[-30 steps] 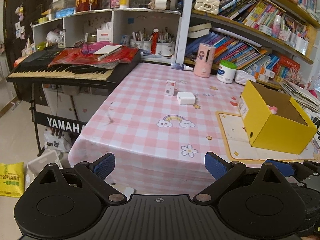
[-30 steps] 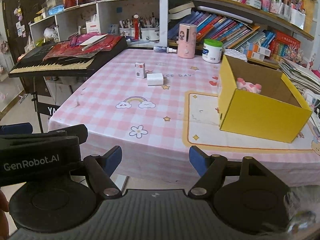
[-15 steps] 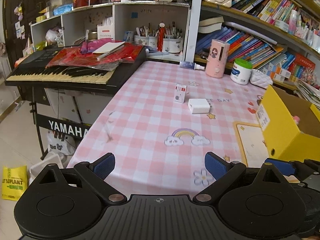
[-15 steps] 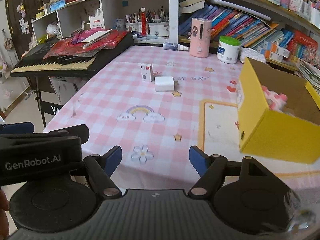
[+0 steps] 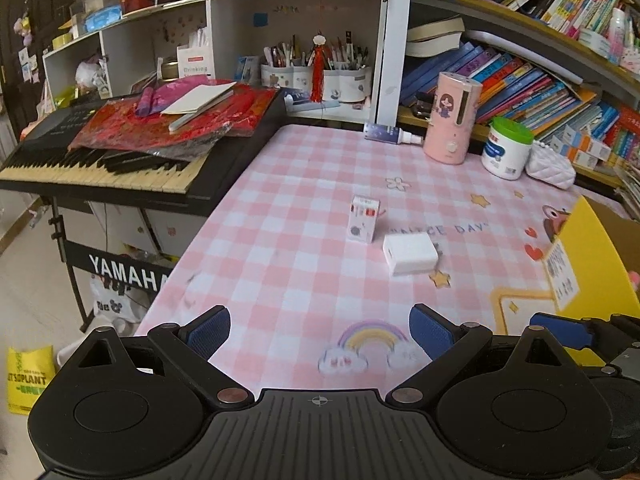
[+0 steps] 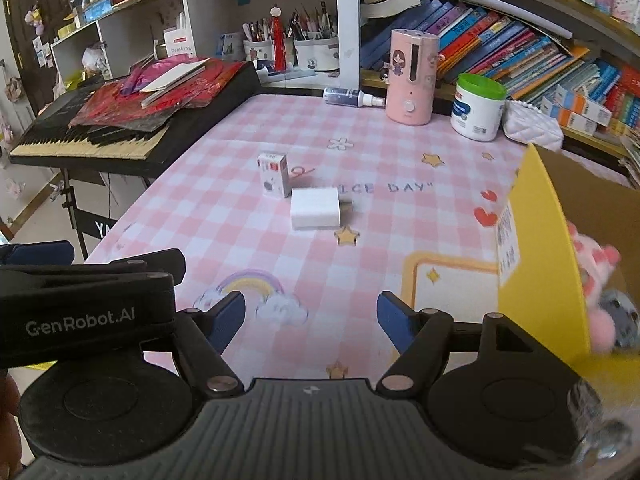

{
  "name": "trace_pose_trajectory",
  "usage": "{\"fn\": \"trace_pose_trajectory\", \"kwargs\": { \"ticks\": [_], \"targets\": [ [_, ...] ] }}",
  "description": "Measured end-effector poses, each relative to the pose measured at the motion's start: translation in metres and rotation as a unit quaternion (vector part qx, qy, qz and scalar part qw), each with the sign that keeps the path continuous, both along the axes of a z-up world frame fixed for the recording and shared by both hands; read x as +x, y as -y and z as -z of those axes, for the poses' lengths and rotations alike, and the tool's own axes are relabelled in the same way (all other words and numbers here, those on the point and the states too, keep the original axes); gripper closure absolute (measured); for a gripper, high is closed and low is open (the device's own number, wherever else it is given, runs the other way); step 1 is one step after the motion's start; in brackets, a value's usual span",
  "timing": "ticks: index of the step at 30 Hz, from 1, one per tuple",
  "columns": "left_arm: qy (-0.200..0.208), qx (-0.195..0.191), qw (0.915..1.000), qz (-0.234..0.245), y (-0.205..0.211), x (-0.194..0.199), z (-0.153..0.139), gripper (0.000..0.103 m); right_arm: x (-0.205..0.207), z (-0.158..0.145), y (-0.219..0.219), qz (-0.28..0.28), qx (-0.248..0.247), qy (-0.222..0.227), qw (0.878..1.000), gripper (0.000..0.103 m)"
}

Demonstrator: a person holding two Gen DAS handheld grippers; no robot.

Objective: Organize objects
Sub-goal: 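Move the right tool toward the white charger while the left tool approaches the staple box, then grasp the white charger with the right tool while the left tool grasps the staple box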

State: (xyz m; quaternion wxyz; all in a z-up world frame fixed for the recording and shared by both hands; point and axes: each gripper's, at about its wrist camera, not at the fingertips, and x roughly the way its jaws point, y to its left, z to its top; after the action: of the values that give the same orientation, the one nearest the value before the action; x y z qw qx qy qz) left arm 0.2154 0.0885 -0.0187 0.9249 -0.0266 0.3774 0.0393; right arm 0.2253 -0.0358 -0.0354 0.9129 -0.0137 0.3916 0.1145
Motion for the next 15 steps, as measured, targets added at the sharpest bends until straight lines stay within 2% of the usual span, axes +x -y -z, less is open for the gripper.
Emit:
{"fn": "trace_pose_trajectory", "kwargs": {
  "ticks": [15],
  "targets": [
    [-0.012, 0.012, 0.9996, -0.023, -0.003, 0.082, 0.013, 0.005, 0.09, 0.022, -0.005, -0.012, -0.004, -0.007, 1.0, 0.031]
  ]
}}
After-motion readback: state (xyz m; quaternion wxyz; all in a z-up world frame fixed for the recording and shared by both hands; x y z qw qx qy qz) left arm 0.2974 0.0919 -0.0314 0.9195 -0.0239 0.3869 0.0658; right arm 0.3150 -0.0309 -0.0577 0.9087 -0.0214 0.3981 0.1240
